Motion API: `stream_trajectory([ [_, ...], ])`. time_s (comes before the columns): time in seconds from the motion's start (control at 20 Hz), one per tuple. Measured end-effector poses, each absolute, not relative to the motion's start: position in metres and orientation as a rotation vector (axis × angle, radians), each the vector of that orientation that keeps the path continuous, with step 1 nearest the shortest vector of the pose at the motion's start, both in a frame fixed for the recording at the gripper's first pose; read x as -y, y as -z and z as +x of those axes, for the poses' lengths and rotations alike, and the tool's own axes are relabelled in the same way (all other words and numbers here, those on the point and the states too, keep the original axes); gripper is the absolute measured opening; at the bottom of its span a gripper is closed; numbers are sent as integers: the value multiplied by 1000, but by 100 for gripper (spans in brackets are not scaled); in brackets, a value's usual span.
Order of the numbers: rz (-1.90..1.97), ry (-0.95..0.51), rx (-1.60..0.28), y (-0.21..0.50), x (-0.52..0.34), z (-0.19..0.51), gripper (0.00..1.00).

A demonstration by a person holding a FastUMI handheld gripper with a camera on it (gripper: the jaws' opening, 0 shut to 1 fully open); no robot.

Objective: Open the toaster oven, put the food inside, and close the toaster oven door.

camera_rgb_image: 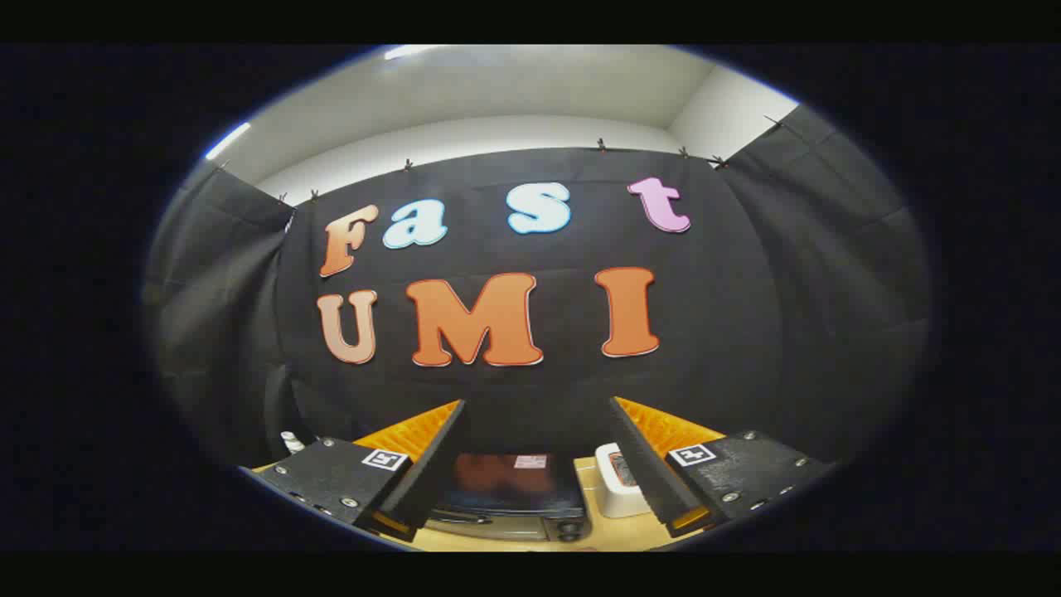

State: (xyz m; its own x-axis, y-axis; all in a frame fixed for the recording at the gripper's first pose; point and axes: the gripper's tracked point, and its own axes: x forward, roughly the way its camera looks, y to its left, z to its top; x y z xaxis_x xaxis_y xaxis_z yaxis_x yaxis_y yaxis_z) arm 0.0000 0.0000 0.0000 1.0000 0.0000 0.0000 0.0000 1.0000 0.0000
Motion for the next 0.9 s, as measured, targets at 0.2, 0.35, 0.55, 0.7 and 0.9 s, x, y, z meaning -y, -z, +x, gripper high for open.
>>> stream_trajectory([
  [0.2, -32, -39, -17, -2, -24, -3, 98],
  [0.35, -40, -62, -41, -4, -36, -4, 98],
  [0.55, -40, -68, -34, -15, -40, -6, 98],
  [0.7, -71, -75, -16, -22, -39, -6, 98],
  [0.9, -113, -84, -12, -19, -37, -7, 98],
])
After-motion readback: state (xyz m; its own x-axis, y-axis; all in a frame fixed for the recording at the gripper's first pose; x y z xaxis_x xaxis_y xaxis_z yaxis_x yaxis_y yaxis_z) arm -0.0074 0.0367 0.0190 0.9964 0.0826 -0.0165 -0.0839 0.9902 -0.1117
